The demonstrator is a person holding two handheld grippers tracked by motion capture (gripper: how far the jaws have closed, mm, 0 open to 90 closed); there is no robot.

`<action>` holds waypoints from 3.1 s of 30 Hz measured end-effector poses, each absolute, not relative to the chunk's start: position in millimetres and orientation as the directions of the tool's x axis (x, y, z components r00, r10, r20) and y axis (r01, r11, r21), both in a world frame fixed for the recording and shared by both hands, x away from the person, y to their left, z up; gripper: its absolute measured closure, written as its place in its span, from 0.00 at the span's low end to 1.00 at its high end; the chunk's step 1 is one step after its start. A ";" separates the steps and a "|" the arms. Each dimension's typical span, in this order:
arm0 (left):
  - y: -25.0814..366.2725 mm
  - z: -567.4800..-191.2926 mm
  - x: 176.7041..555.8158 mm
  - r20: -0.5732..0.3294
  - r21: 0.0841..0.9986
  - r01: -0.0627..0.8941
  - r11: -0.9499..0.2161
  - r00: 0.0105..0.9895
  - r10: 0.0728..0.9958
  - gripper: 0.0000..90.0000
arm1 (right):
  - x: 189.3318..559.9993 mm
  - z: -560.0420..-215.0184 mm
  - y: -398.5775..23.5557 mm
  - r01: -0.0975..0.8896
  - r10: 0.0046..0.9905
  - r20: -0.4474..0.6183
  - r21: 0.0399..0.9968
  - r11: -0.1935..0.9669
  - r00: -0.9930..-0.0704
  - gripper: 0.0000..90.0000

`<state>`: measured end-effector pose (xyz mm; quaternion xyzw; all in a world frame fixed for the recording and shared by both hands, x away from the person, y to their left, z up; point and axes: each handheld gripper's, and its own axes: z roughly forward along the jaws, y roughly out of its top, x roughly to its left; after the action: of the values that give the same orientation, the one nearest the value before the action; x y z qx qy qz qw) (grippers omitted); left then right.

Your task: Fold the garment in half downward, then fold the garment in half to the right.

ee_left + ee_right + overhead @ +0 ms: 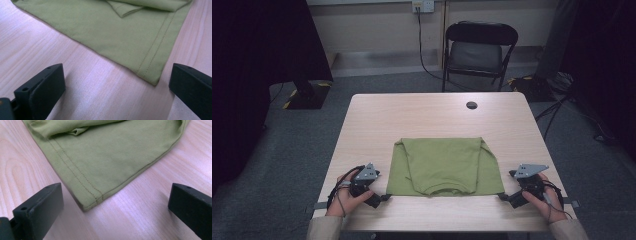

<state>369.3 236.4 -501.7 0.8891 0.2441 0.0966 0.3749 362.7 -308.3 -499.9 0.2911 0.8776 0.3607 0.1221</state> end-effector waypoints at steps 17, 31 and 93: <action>236.8 -501.6 369.8 -0.008 0.713 0.373 -0.594 0.851 0.525 0.00 | 364.0 -499.8 -308.3 0.426 0.603 -0.004 0.703 0.569 -0.798 0.00; 239.5 -493.6 370.8 -0.053 0.750 0.401 -0.525 0.829 0.557 0.02 | 363.8 -497.0 -303.8 0.448 0.627 -0.006 0.693 0.564 -0.779 0.02; 179.9 -476.2 512.8 -0.008 0.719 0.520 -0.461 0.670 0.742 0.14 | 378.9 -474.8 3.7 0.171 0.298 -0.030 0.763 0.623 -0.954 0.21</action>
<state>512.8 179.9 -476.2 0.8405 0.3754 0.1553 0.3586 378.9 3.7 -474.8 0.1307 0.8975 0.4140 0.0770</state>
